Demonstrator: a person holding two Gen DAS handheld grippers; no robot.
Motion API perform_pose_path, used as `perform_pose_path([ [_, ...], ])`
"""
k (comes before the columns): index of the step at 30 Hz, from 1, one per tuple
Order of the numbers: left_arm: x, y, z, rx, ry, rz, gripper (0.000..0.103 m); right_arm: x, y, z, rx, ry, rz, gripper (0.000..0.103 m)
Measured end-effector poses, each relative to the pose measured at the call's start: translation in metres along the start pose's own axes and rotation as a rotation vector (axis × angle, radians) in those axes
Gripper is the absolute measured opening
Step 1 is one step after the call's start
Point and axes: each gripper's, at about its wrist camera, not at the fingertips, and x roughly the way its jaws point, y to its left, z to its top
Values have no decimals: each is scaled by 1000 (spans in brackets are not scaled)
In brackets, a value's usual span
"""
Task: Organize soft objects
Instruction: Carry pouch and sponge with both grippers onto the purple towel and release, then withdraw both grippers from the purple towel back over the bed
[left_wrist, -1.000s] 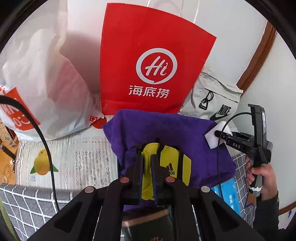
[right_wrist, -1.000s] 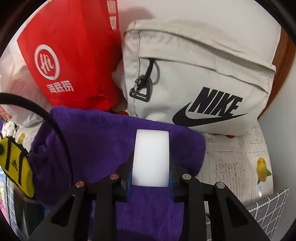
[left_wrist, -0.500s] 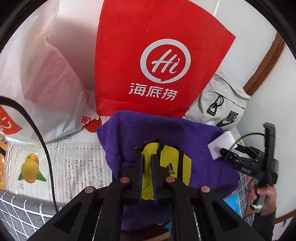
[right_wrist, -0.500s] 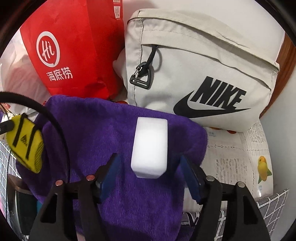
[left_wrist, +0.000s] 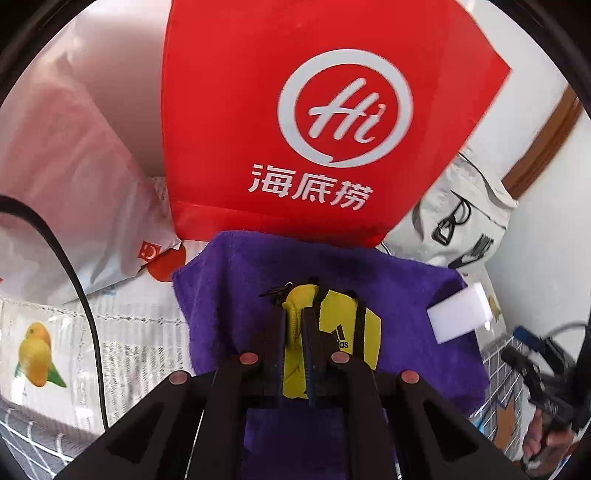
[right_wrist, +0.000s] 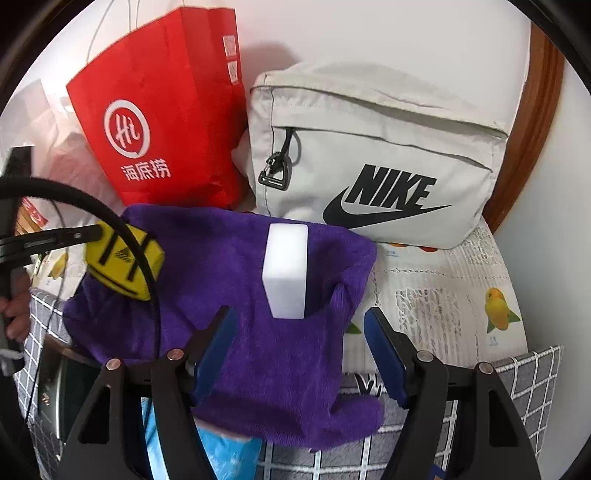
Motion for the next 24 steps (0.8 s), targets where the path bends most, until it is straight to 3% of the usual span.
perform_pose_path([
  [10,30,11,15,-28,48,46,9,-23,4,-9,-12,-5,3,71],
  [12,31,13,16,-33,54,57,15,-26,5,-11,-15,-8,4,71],
  [14,29,13,14,-37,57,87,44,-30,8,-14,-18,-13,6,71],
  [16,22,13,13,-26,43,109,63,-35,10,-16,-21,-17,10,71],
  [21,-8,6,7,20,-1,159,65,-55,14,-26,-19,-37,25,71],
  [24,-27,-3,-1,48,-16,144,65,-74,18,-40,-20,-51,48,71],
])
